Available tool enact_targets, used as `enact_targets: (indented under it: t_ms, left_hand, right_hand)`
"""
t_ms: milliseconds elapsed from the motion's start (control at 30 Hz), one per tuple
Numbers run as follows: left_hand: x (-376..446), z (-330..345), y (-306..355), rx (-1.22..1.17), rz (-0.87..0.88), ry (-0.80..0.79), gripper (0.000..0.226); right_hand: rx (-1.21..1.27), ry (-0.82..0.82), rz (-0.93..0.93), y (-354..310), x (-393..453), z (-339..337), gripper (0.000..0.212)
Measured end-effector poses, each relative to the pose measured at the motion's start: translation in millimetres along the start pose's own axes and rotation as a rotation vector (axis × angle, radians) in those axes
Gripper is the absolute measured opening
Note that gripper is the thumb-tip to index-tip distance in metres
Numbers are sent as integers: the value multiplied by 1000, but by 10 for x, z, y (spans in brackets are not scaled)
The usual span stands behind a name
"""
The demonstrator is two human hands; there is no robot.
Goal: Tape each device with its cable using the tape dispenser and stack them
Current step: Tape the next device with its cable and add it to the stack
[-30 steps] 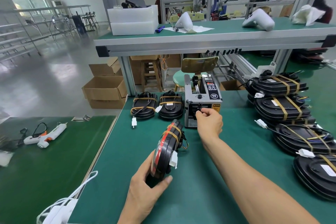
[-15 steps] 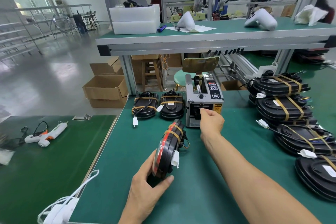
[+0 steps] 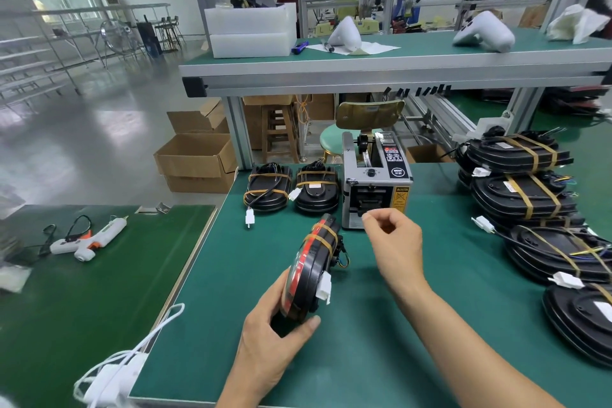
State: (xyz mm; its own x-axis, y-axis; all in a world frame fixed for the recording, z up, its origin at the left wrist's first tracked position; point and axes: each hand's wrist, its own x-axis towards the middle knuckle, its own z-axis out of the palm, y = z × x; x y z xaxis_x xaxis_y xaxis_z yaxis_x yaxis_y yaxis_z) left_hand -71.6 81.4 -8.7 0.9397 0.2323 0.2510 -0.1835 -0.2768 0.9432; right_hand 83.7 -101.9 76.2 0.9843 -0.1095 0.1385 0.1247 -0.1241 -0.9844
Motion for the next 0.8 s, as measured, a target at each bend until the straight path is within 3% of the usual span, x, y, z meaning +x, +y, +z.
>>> enact_targets:
  t_ms: [167,333,800]
  left_hand:
    - [0,12,32,6,2,1,80]
    - [-13,9,66,28,6,-7,78]
    - [-7,19,77,29,-10,8,77]
  right_hand:
    - [-184,-230,-411,-301,-460,-224,17]
    - [-337,-314,-627,-377,-572,-142,13]
    - [-421,-251,-679,-279,-590,-53,13]
